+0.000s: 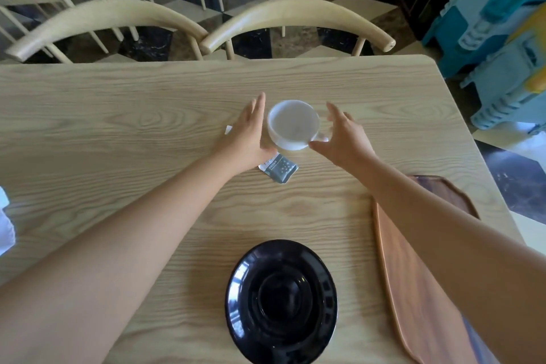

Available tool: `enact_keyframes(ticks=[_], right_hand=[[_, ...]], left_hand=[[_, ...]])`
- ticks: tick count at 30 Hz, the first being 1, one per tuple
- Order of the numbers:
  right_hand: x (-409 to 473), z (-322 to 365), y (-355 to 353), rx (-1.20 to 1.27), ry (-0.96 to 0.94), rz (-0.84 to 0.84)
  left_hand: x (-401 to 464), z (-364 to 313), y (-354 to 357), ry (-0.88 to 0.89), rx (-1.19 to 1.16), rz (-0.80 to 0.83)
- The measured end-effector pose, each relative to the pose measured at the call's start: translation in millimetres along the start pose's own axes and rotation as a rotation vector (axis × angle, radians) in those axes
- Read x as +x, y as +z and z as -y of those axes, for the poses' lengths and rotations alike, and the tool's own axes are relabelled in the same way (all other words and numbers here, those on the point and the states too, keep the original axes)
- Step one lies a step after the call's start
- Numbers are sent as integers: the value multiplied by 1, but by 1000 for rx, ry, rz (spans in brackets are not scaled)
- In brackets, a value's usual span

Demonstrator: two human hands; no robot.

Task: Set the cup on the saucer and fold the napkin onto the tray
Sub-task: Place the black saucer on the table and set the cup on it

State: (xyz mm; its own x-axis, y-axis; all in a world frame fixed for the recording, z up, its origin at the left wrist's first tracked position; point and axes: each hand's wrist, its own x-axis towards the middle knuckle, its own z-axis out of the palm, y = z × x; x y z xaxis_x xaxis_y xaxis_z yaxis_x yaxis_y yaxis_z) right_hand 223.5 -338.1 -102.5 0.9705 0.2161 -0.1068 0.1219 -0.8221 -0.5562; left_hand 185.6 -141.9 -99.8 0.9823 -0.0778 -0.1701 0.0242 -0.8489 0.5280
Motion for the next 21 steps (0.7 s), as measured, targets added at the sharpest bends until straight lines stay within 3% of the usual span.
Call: enact_keyframes(ticks=[3,7,12,21], right_hand=[[3,-1,11,107,17,92],[2,1,19,178,27,37],[-20,6,5,241,-32,-7],[-133,19,-20,363,-144,21]], left_hand=[[17,-4,10,-104,-147,151],[21,-3,16,-108,-360,13],[-4,-7,1,-12,-519,6],[-136,-28,-1,57,-593,-149]])
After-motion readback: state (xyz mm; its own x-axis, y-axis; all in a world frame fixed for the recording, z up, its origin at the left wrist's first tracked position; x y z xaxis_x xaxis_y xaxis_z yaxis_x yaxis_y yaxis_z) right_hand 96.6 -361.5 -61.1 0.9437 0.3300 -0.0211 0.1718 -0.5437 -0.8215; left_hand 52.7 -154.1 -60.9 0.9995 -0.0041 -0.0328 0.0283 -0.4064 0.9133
